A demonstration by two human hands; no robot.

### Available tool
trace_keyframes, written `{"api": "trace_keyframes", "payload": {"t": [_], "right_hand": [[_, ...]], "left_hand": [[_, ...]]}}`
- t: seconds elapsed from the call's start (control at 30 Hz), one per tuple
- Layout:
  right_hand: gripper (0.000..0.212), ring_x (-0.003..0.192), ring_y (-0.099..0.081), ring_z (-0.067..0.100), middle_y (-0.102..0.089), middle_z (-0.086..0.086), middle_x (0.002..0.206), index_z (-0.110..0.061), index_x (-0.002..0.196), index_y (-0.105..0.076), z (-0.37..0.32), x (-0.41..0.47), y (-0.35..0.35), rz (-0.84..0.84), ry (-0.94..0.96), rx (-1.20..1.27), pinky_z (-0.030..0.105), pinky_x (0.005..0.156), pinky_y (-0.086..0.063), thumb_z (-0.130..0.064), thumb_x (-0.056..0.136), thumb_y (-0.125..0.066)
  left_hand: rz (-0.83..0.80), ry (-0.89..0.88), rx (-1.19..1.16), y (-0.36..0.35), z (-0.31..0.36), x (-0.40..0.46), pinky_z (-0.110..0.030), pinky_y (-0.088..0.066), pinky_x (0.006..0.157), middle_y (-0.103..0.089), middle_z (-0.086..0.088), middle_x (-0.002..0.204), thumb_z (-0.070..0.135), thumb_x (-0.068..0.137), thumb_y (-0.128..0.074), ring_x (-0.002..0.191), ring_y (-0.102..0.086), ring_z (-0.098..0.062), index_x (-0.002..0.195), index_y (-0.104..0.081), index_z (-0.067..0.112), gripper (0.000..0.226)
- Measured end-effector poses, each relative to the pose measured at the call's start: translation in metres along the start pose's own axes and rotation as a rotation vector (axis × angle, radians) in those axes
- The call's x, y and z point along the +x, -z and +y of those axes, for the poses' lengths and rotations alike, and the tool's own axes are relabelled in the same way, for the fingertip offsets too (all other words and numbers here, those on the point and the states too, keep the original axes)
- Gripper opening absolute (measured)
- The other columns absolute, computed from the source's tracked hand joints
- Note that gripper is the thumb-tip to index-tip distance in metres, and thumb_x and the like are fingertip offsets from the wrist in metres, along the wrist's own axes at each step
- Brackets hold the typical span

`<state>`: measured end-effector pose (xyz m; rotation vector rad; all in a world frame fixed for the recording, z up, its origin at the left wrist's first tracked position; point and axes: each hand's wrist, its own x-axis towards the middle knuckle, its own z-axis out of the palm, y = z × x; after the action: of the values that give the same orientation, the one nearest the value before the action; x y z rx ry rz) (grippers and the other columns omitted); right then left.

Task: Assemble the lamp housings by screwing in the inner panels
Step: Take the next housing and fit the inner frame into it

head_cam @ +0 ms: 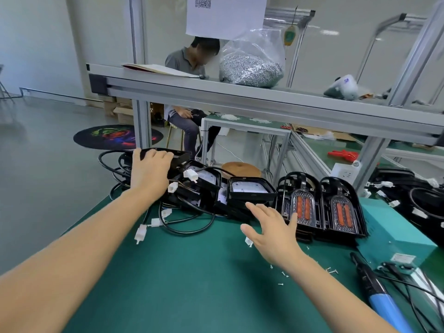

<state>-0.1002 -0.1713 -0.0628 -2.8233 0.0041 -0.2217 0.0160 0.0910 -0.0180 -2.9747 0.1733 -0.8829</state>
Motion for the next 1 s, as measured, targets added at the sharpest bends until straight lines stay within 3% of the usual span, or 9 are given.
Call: {"api": "trace_keyframes", "payload": {"t": [0.17, 0.37, 0.53, 0.63, 0.7, 0.87, 0.93, 1.0], "right_hand": [[0.055, 0.145, -0.017, 0.009, -0.030, -0.013, 0.154, -0.040, 0.150, -0.025, -0.005, -0.005, 0.003, 0.015, 0.014, 0.030, 0.057, 0.115, 0.011, -0.049, 0.099, -0.041], [0.055, 0.144, -0.020, 0.007, -0.032, -0.013, 0.151, -0.038, 0.150, -0.028, -0.006, -0.016, 0.013, 0.038, 0.029, 0.075, 0.051, 0.116, 0.012, -0.044, 0.099, -0.047], [0.056, 0.142, -0.025, 0.008, -0.036, -0.010, 0.151, -0.033, 0.150, -0.030, -0.008, -0.025, 0.021, 0.087, 0.070, 0.168, 0.043, 0.121, 0.003, -0.039, 0.099, -0.051], [0.057, 0.139, -0.031, 0.005, -0.039, -0.012, 0.150, -0.029, 0.150, -0.034, -0.012, -0.030, 0.025, 0.095, 0.099, 0.402, 0.027, 0.117, -0.018, -0.038, 0.097, -0.054], [0.058, 0.136, -0.036, 0.000, -0.043, -0.016, 0.145, -0.032, 0.148, -0.036, -0.018, -0.035, 0.028, 0.058, 0.069, 0.639, 0.017, 0.109, -0.023, -0.042, 0.095, -0.057], [0.071, 0.121, -0.055, -0.002, -0.059, -0.015, 0.133, -0.042, 0.137, -0.043, -0.036, -0.053, 0.031, -0.098, 0.045, 1.175, 0.027, 0.108, -0.039, -0.066, 0.071, -0.055], [0.066, 0.112, -0.063, 0.006, -0.066, -0.012, 0.123, -0.036, 0.132, -0.050, -0.038, -0.061, 0.027, -0.162, 0.052, 1.289, 0.032, 0.098, -0.049, -0.064, 0.072, -0.058], [0.045, 0.098, -0.068, 0.012, -0.070, -0.007, 0.110, -0.025, 0.122, -0.054, -0.035, -0.070, 0.020, -0.169, -0.004, 1.366, 0.032, 0.083, -0.055, -0.048, 0.083, -0.062]], "left_hand": [[0.057, -0.087, 0.098, -0.002, -0.008, 0.015, -0.036, -0.020, 0.096, -0.060, 0.000, 0.120, 0.010, 0.090, -0.053, 0.114, -0.050, -0.023, 0.125, -0.056, 0.021, 0.038], [0.018, -0.185, 0.053, 0.006, -0.011, 0.029, -0.036, -0.020, 0.098, -0.060, -0.001, 0.111, 0.015, 0.093, -0.053, 0.104, -0.053, -0.023, 0.124, -0.061, 0.027, 0.034], [0.255, -0.202, -0.179, 0.029, -0.008, 0.018, -0.042, -0.026, 0.091, -0.063, -0.014, 0.095, 0.002, 0.084, -0.066, 0.090, -0.056, -0.034, 0.107, -0.072, 0.008, 0.025], [0.402, -0.279, -0.253, 0.053, 0.007, -0.004, -0.044, -0.032, 0.085, -0.062, -0.014, 0.084, -0.006, 0.077, -0.070, 0.078, -0.058, -0.033, 0.096, -0.073, 0.005, 0.022], [0.502, -0.329, -0.275, 0.065, 0.021, -0.027, -0.041, -0.031, 0.081, -0.061, -0.011, 0.079, -0.009, 0.074, -0.070, 0.073, -0.059, -0.031, 0.092, -0.074, 0.007, 0.025], [0.577, -0.443, -0.362, 0.075, 0.071, -0.103, -0.036, -0.028, 0.073, -0.059, -0.002, 0.074, -0.005, 0.077, -0.057, 0.068, -0.058, -0.025, 0.088, -0.074, 0.014, 0.027], [0.532, -0.499, -0.413, 0.072, 0.091, -0.128, -0.033, -0.028, 0.070, -0.060, 0.001, 0.072, 0.004, 0.084, -0.048, 0.067, -0.059, -0.023, 0.087, -0.074, 0.015, 0.029], [0.468, -0.529, -0.479, 0.065, 0.108, -0.147, -0.030, -0.027, 0.070, -0.062, 0.002, 0.073, 0.007, 0.083, -0.043, 0.068, -0.059, -0.022, 0.083, -0.073, 0.015, 0.031]]}}
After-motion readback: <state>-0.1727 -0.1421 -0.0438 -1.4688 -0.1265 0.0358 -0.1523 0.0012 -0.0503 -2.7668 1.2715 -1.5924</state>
